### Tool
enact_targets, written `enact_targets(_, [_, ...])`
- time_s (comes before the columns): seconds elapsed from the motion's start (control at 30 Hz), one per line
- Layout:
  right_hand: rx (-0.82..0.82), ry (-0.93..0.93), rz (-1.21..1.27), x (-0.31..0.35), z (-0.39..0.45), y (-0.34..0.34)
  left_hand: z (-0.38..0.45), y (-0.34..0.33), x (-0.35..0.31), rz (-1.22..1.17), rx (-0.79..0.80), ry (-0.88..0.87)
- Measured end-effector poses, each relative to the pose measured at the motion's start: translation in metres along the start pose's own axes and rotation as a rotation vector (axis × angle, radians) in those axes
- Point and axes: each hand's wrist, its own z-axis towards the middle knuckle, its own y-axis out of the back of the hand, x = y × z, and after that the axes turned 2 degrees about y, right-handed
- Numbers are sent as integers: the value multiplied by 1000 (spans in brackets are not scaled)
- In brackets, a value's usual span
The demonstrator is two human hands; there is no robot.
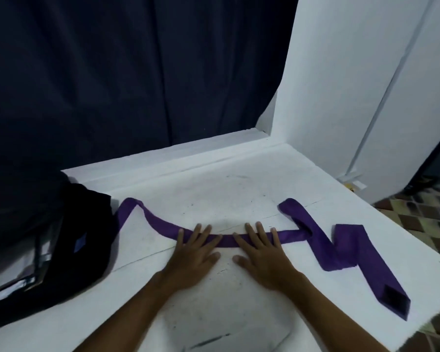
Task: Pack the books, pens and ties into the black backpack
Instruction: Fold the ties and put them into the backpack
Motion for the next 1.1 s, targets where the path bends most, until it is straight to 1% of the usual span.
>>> enact_targets(0.17, [13, 74, -10, -33, 39, 7, 21, 8, -1, -6, 14, 70])
enact_targets(0.23, [28, 111, -15, -48, 51, 13, 21, 8, -1, -6, -104, 121])
enact_targets(0.33, [36, 169, 25, -65, 65, 20, 14, 9, -4, 31, -368, 198])
enact_targets(0.4, [25, 186, 70, -70, 71, 23, 8, 17, -9, -30, -395, 275])
enact_targets(0.43, [15, 180, 82, -71, 74, 24, 6, 23, -11, -69, -372, 301])
enact_targets(0.47, [8, 166, 86, -71, 77, 25, 6, 27, -11, -164, -332, 322])
enact_targets(0.5, [3, 149, 80, -68, 78, 28, 6, 36, -11, -353, -274, 358])
enact_targets(0.57, [-44, 81, 45, -56, 79, 31, 7, 54, -9, -851, -179, 416])
enact_targets(0.6, [-125, 25, 58, -45, 77, 33, 7, 63, -8, -1068, -148, 441])
enact_targets(0.63, [-258, -35, 149, -31, 71, 35, 7, 71, -6, -1268, -127, 459])
enact_targets(0.67, [-409, -98, 313, -15, 65, 38, 7, 78, -5, -1453, -113, 478])
enact_targets(0.7, [-533, -151, 520, 3, 55, 43, 7, 85, -5, -1615, -105, 498])
enact_targets(0.73, [-595, -188, 735, 22, 46, 49, 7, 92, -3, -1727, -109, 508])
enact_targets(0.77, [-590, -221, 937, 40, 37, 55, 7, 97, -3, -1805, -115, 494])
enact_targets(0.83, [-504, -239, 1287, 69, 27, 65, 8, 109, -4, -1886, -119, 433])
enact_targets(0.9, [-453, -212, 1504, 88, 26, 72, 8, 120, -8, -1949, -107, 352])
enact_targets(1.0, [-462, -236, 1656, 102, 30, 82, 3, 139, -10, -1948, -113, 289])
enact_targets(1.03, [-442, -242, 1666, 104, 29, 86, 2, 147, -9, -1935, -138, 278])
enact_targets(1.1, [-333, -199, 1689, 106, 25, 93, 0, 161, 1, -1916, -224, 298])
